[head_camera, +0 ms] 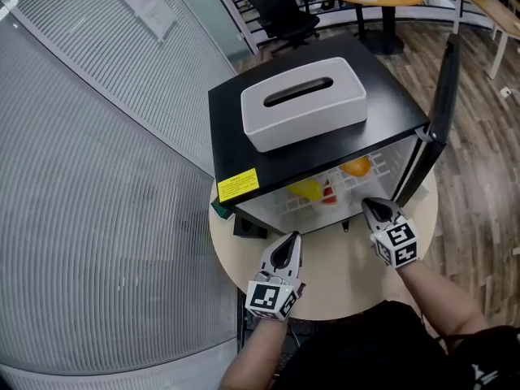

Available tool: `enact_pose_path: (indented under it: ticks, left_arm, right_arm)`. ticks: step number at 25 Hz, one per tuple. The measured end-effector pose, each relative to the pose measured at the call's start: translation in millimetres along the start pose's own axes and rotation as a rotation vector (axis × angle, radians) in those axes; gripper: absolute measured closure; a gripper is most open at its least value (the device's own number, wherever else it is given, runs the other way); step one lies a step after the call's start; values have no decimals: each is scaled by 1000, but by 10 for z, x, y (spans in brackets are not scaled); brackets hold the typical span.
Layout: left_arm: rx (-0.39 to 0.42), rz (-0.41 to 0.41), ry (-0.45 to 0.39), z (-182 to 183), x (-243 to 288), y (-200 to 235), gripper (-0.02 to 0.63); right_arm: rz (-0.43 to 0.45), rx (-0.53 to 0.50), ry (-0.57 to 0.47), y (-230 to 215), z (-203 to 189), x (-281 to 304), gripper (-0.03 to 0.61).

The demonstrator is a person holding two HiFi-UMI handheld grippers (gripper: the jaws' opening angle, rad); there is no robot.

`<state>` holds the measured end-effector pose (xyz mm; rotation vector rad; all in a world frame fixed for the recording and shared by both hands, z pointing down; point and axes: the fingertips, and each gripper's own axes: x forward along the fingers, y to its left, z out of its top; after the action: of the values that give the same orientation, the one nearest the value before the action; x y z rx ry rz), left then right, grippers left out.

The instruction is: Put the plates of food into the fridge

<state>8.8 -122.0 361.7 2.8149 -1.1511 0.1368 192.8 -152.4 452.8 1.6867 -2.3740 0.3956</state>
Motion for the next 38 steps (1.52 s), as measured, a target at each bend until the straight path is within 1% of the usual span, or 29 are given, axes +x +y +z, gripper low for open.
enact_pose_path:
  ticks: [6,9,13,18,21,28,32,38]
  left_arm:
    - [-13,35,-43,204,-202,-18,611]
    - [-10,37,-52,318,-309,-99,611]
    - [-13,35,-60,376,-461,-174,611]
    - [-7,44,-67,402,-637,-225,611]
    - [15,57,-85,488,-716,-196,611]
    - [34,76,-142,751,-861,-207,611]
    - [24,74,-149,824,-838,-210,611]
    - [27,70,-163,900,-848,-229,611]
  right_arm:
    - [-5,-17,-54,37,327,-323,569]
    - [5,-19,-84,104,528,-531,571]
    - [28,16,-147,205,834,-826,571]
    - [31,-19,-210,264,1113,-1108,571]
    - [22,-34,-221,302,1162,-1232,571]
    - [-2,-58,-219,290,1093,-1481,571]
    - [-26,-60,-225,231,1079,-1524,571]
    - [-33,-69,-244,230,1135,-1563,571]
